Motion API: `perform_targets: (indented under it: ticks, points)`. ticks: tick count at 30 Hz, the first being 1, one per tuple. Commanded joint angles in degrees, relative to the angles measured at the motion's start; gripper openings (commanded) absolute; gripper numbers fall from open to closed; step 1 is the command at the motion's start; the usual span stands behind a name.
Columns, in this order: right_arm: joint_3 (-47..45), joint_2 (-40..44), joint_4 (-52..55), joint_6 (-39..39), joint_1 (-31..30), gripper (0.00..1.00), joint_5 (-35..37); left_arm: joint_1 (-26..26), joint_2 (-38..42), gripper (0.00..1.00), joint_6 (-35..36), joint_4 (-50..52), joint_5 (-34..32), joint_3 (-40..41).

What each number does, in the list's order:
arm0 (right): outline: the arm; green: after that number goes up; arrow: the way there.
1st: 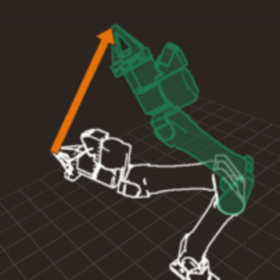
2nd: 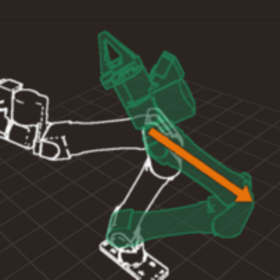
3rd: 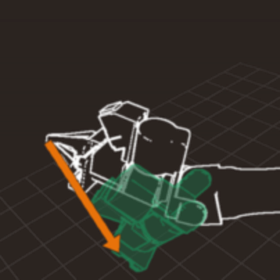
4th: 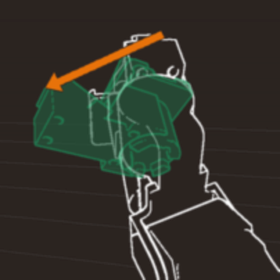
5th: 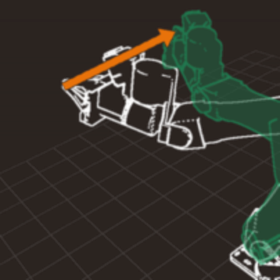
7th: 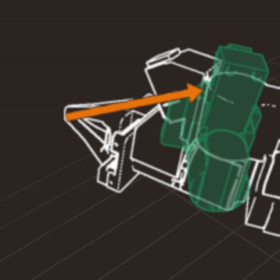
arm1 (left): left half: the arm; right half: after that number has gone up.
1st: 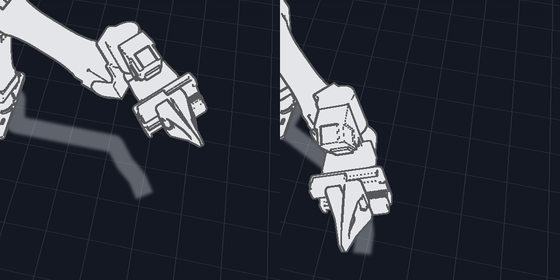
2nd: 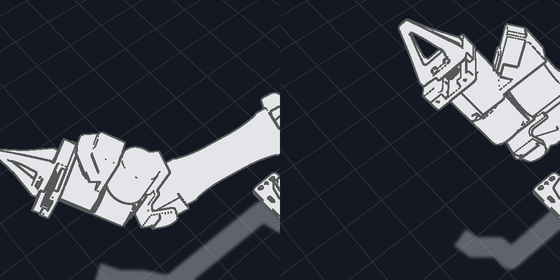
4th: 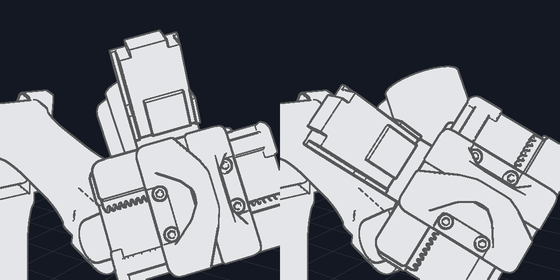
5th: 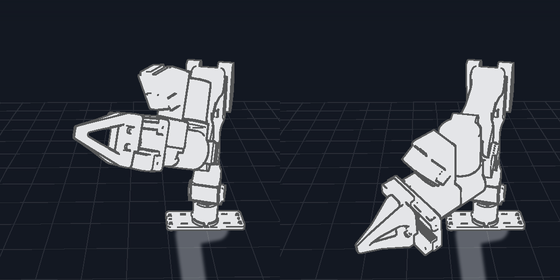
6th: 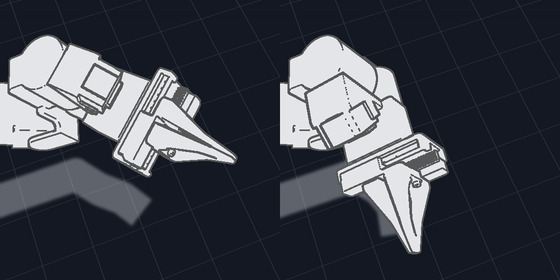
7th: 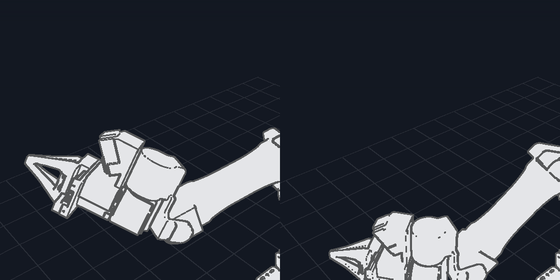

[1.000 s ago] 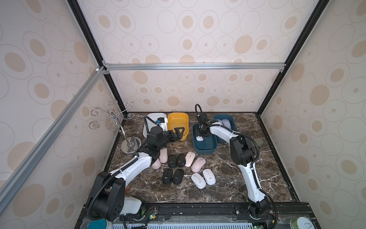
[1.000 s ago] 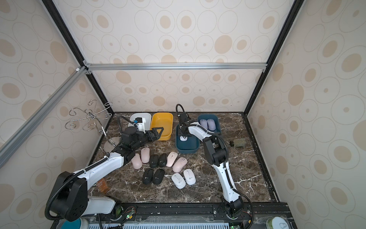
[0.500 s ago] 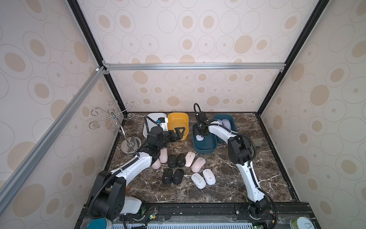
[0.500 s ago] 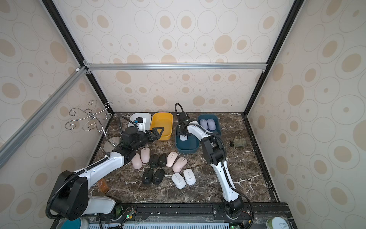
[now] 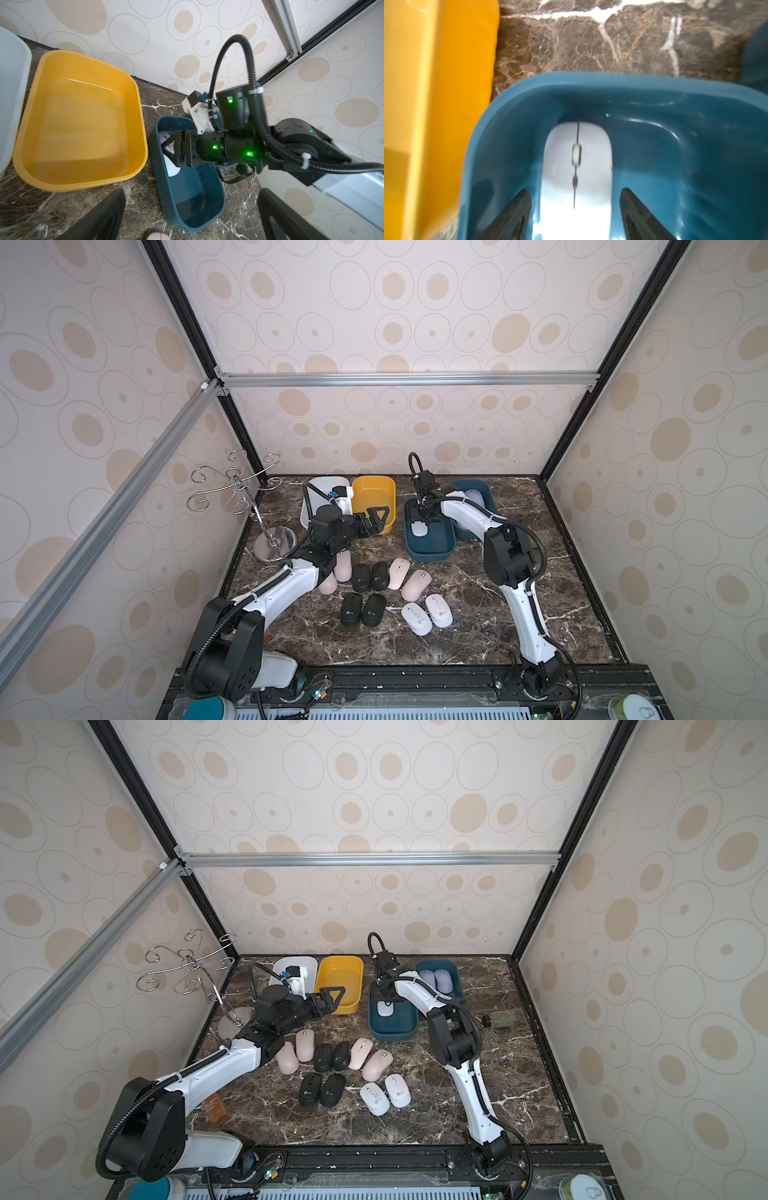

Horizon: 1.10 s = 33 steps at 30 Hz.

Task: Place the mice by color into the storage box
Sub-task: Place the mouse in the storage box.

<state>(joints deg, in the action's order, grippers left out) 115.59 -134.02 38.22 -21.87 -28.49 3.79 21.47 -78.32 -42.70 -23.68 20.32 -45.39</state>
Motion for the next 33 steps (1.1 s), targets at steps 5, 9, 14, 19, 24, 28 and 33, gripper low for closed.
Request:
perform_targets:
  ticks: [5,9,14,19,24,28,33]
  points:
    - [-15.1,13.8,-3.0,3.0,-0.2,0.52,1.5,-0.3,-0.1,1.0,-0.8,-2.1,0.6,-0.9]
    - [-21.7,16.5,-5.0,4.2,-0.2,0.27,3.4,-0.3,-0.7,1.0,-0.9,-1.8,0.8,-1.2]
    - [-22.1,13.7,-4.6,4.7,-0.2,0.16,1.1,-0.3,-0.5,1.0,-0.7,-1.9,0.6,-1.0]
    - [-19.2,9.6,-3.7,3.6,-0.2,0.16,-0.3,-0.3,-0.3,1.0,-0.5,-1.8,0.1,-1.0]
    - [-17.2,6.5,-3.9,2.2,-0.2,0.19,-1.7,-0.3,-0.1,1.0,-0.3,-1.7,-0.1,-0.9]
    - [-16.3,5.4,-4.6,1.9,-0.3,0.19,-1.8,-0.3,-0.1,1.0,-0.5,-1.9,0.2,-1.0]
    - [-15.4,5.2,-3.4,1.9,-0.6,0.19,-2.7,-0.3,-0.4,1.0,-0.5,-1.8,0.2,-0.9]
